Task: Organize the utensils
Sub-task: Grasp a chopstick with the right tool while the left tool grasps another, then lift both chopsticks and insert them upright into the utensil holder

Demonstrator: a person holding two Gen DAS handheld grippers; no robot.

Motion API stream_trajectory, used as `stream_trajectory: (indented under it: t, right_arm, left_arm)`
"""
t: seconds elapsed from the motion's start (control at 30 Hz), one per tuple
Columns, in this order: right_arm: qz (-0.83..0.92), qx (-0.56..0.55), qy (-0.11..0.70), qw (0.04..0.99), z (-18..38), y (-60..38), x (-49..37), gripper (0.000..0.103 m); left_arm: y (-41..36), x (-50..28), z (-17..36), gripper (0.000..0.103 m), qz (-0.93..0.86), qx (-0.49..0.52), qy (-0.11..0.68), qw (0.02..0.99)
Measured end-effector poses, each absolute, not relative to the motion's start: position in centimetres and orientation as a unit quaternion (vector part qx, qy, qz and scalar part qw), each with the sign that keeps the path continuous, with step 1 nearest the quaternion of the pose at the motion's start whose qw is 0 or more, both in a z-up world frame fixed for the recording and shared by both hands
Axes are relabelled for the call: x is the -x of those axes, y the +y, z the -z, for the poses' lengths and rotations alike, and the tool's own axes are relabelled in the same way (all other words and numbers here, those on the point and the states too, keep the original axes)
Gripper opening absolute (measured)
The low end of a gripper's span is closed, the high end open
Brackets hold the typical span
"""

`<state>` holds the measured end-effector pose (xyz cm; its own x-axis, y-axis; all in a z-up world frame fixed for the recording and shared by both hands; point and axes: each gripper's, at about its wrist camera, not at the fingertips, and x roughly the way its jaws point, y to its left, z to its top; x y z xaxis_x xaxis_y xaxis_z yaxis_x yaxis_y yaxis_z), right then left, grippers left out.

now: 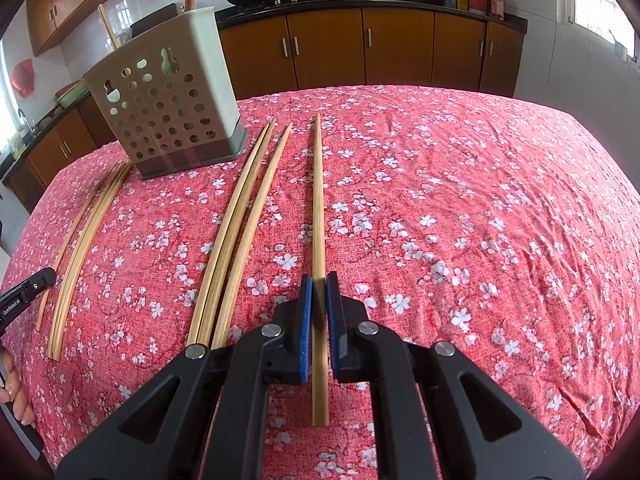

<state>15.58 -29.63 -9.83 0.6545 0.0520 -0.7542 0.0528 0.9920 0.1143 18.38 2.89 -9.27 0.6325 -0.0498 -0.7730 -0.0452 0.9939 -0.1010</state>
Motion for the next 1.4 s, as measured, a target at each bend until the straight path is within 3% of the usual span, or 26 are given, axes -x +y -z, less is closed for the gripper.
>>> stream_trajectory:
  t: [0.93,1.4]
  right_arm:
    - [-0.005,-0.076,0.414,0.907,9.5,-29.6,-14.6,0.008]
    - [0.009,-0.074,0.325,0.943,4.0,-30.9,-11.8,0.008]
  left_arm:
    - [3.1,-17.2,9.0,0.008,0.025,0.03,0.432,0.901]
    - [4.2,-15.2,4.5,0.008,0.041,0.051,0.376,0.924]
